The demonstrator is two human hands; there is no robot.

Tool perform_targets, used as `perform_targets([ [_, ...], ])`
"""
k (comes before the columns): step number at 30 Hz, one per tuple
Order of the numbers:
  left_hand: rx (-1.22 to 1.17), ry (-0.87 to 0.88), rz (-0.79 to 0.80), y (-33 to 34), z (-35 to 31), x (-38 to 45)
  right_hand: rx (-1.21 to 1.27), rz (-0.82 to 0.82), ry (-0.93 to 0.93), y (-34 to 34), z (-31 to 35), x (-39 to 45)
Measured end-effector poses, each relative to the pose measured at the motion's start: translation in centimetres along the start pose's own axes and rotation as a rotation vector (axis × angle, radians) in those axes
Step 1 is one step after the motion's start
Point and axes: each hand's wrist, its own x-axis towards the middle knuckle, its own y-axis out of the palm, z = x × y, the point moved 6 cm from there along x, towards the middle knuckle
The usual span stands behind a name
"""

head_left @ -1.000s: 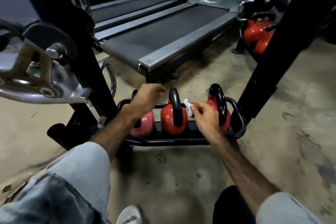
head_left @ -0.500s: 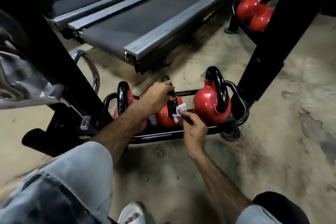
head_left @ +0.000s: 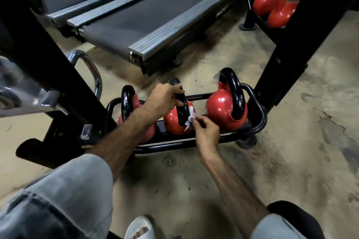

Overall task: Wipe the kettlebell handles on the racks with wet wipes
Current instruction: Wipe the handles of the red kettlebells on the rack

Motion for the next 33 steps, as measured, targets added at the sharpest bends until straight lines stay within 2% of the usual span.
perform_targets([
  [4, -0.048, 0.000, -0.010, -0.1, 0.3, 0.1, 0.011, -0.003, -0.153, 1.0, 3.4, 1.3],
  [9, -0.078, 0.007, -0.018, -0.2, 0.8, 0.3, -0.065, -0.040, -0.290, -0.4, 1.3, -2.3],
  [18, -0.061, 0.027, -0.003, 0.2, 1.1, 0.8, -0.345, 0.059, -0.827, 2.0, 5.3, -1.9],
  [23, -0.124, 0.016, 0.003, 0.2, 1.5, 0.7, -0.505, 0.146, -0.909, 1.3, 2.9, -3.1],
  [29, -0.106, 0.070, -0.022, 0.0, 1.3, 0.8, -0.531, 0.131, -1.022, 2.5, 7.0, -1.9],
  [33, -0.196, 0.038, 0.004, -0.2, 2.0, 0.8, -0.653, 0.270, -1.094, 1.6, 4.7, -3.3],
])
